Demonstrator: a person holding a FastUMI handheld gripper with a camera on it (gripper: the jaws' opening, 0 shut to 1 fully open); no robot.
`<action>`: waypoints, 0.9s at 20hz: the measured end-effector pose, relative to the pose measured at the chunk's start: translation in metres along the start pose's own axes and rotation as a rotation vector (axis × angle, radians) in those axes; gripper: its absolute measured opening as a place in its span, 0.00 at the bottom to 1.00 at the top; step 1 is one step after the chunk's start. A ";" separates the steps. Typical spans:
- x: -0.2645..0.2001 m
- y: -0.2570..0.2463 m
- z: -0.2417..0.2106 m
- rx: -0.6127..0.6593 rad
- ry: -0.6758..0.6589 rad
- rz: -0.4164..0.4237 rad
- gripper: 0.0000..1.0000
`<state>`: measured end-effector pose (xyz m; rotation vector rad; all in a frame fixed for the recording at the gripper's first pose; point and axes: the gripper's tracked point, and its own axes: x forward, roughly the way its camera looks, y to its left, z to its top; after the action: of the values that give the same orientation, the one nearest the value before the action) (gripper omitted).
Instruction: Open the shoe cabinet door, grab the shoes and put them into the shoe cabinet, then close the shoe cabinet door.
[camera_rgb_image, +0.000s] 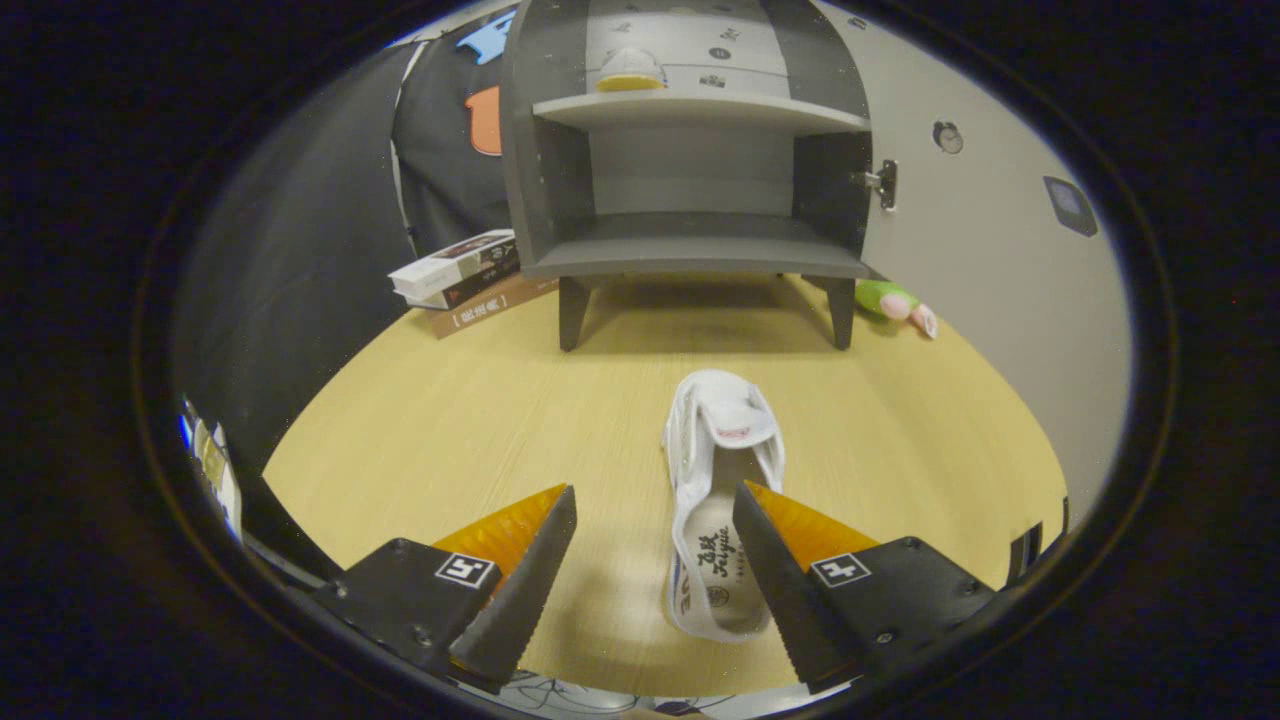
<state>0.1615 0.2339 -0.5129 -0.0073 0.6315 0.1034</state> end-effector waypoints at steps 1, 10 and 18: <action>0.009 -0.005 0.002 -0.011 0.000 -0.017 1.00; 0.055 0.003 0.018 -0.029 0.031 0.069 0.99; 0.061 -0.019 0.020 0.003 0.033 0.095 0.20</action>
<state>0.2243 0.2217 -0.5335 0.0236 0.6649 0.1944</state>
